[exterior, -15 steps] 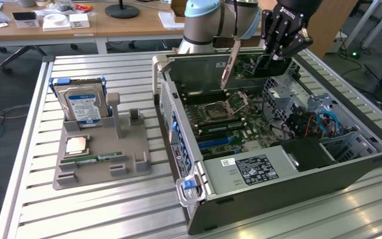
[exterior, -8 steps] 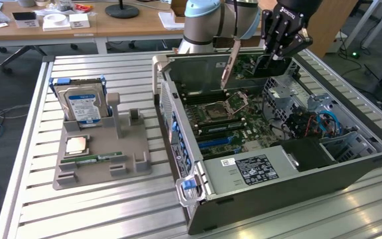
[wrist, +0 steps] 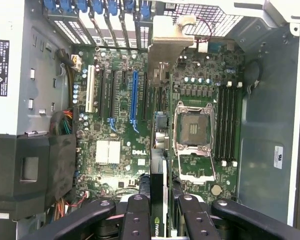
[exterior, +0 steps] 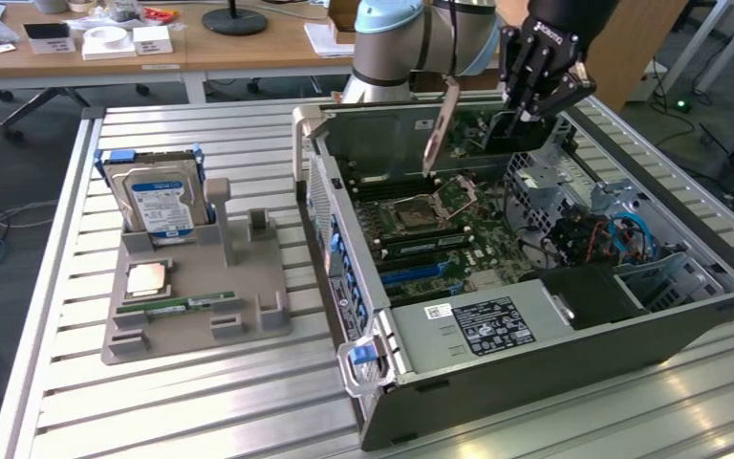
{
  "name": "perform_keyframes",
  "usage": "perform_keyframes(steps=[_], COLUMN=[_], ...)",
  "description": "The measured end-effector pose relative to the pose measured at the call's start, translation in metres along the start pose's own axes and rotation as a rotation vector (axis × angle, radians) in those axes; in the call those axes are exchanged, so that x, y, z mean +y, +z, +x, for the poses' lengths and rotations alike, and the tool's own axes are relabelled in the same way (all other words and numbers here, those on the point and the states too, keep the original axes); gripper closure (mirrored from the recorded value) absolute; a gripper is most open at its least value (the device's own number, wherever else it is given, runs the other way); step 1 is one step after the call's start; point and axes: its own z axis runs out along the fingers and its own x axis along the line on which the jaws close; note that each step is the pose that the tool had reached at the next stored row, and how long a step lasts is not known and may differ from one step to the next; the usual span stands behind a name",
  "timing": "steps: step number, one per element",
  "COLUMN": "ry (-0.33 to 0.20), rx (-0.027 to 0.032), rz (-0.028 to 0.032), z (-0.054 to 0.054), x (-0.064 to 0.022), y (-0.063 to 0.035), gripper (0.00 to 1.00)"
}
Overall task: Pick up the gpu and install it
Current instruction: 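Insert the gpu into the slot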
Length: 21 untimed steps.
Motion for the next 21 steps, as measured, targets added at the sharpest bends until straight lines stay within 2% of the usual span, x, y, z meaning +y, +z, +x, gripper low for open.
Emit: perform_keyframes(steps=[5,12,18,21], ry=[0.000,0.000,0.000,0.000], rx=[0.0000,0.0002,0.0004,0.0005], rz=[0.0005,0.0068,0.0074,0.0136], z=[0.000,0.000,0.000,0.000], x=[0.0011,0.0037,0.0038,0.0037], y=[0.0030,0.0097,0.0103,0.0127], gripper=[0.74,0.74,0.74,0.74])
